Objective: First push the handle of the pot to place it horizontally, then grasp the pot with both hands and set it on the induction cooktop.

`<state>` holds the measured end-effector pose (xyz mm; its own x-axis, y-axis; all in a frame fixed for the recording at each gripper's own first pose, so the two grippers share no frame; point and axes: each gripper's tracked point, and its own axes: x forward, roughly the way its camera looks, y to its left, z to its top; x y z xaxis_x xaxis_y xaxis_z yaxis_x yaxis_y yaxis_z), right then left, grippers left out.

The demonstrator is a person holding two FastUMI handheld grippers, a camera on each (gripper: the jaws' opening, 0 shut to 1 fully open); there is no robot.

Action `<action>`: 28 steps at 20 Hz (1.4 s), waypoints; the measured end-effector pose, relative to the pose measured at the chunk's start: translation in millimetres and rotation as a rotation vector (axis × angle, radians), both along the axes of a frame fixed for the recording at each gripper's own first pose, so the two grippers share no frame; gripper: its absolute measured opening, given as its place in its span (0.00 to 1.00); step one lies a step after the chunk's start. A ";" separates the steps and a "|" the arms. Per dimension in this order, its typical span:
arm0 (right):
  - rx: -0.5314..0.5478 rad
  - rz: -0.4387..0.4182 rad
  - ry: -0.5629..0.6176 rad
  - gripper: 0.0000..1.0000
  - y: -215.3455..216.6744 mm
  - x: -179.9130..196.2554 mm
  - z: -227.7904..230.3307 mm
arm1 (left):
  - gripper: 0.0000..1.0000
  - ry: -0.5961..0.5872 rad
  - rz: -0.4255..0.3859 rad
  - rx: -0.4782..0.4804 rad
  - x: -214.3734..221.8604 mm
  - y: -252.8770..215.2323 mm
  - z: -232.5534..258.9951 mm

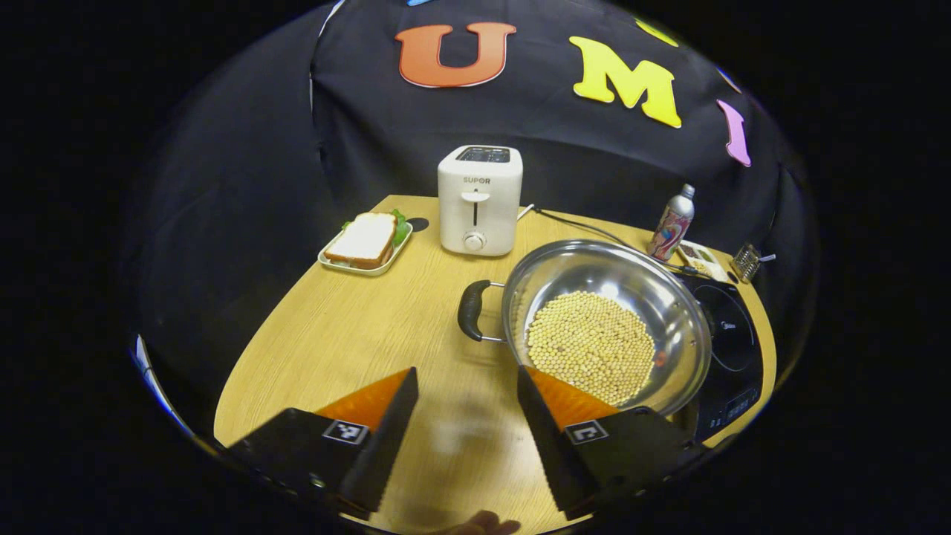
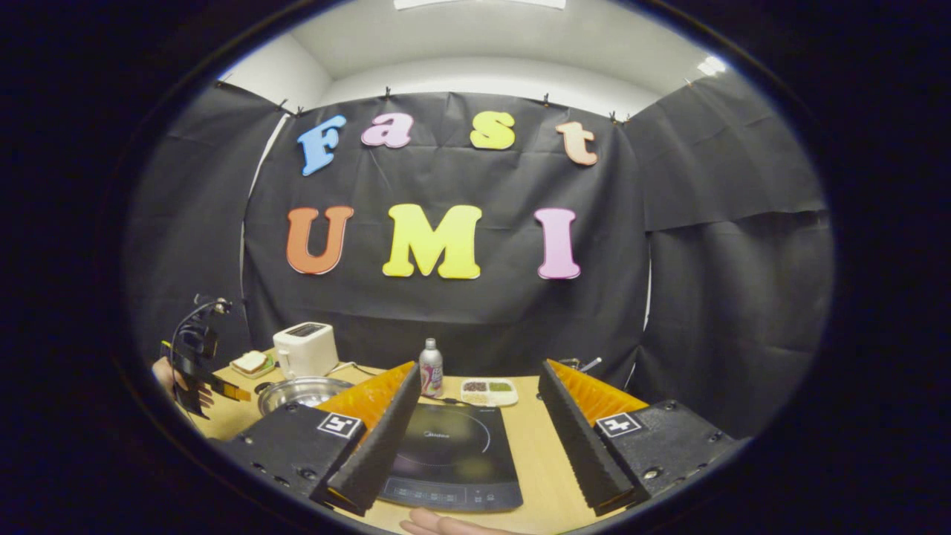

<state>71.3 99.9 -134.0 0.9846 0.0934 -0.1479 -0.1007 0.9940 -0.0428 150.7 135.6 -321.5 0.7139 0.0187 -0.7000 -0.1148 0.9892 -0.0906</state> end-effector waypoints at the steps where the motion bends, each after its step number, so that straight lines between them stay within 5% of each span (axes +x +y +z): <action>1: -0.006 0.006 0.020 1.00 6.1 4.7 -8.4 | 0.87 -0.025 -0.003 -0.020 -0.2 -4.5 10.3; 4: -0.027 0.014 0.091 0.97 23.4 21.1 -36.7 | 0.97 -0.074 -0.015 -0.018 4.4 -5.1 21.9; 10: -0.039 0.090 0.234 0.98 76.1 65.7 -91.9 | 0.95 -0.186 -0.077 -0.030 31.4 -16.4 31.6; 17: 0.013 0.147 0.408 1.00 135.7 112.4 -173.6 | 0.96 -0.140 -0.060 0.008 62.9 -1.1 -1.7; 28: 0.000 0.089 0.577 0.98 177.3 151.3 -262.3 | 0.95 -0.063 -0.098 0.035 103.8 2.6 -55.5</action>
<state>222.6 277.2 -396.3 0.7330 0.1721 -0.6581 -0.1911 0.9806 0.0437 254.5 138.2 -377.0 0.7558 -0.0291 -0.6541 -0.0130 0.9982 -0.0594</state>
